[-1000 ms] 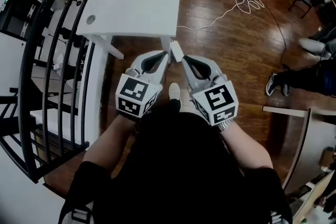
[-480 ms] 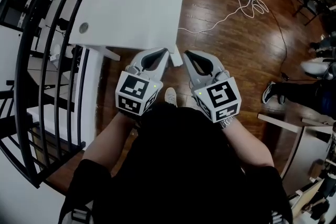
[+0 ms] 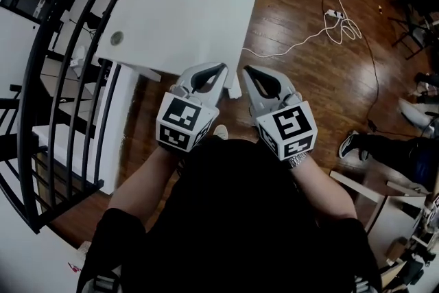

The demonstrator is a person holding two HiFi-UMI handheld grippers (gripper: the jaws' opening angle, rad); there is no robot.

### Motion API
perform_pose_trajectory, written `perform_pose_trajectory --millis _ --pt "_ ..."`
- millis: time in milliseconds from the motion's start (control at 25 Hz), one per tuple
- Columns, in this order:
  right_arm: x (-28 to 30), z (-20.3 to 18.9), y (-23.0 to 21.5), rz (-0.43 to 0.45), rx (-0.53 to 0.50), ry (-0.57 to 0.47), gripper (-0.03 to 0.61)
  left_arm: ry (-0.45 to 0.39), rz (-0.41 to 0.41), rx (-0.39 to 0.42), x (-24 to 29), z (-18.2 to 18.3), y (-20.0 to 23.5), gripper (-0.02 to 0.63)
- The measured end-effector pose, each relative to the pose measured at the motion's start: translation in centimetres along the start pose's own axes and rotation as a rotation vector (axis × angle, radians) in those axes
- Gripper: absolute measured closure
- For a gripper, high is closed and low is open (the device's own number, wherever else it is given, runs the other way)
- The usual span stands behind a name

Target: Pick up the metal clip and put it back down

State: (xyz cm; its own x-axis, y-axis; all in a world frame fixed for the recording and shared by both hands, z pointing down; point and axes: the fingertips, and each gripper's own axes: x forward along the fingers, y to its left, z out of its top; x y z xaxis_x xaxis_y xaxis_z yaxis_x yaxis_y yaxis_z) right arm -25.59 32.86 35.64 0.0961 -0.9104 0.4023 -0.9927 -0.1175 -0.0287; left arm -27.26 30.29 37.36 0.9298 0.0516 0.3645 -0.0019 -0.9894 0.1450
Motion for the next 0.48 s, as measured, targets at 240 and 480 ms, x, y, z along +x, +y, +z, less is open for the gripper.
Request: perform_pose_trajectory --millis 240,480 --pt "0.9 0.4 -2.3 0.075 -0.016 -0.019 0.586 0.002 0.085 -0.016 1.9 0.7 0.6 0.597" --pt "2.3 0.3 -7.9 0.181 -0.042 -0.02 0.586 0.003 0.197 -0.051 7.1 2.7 1.4 0.597"
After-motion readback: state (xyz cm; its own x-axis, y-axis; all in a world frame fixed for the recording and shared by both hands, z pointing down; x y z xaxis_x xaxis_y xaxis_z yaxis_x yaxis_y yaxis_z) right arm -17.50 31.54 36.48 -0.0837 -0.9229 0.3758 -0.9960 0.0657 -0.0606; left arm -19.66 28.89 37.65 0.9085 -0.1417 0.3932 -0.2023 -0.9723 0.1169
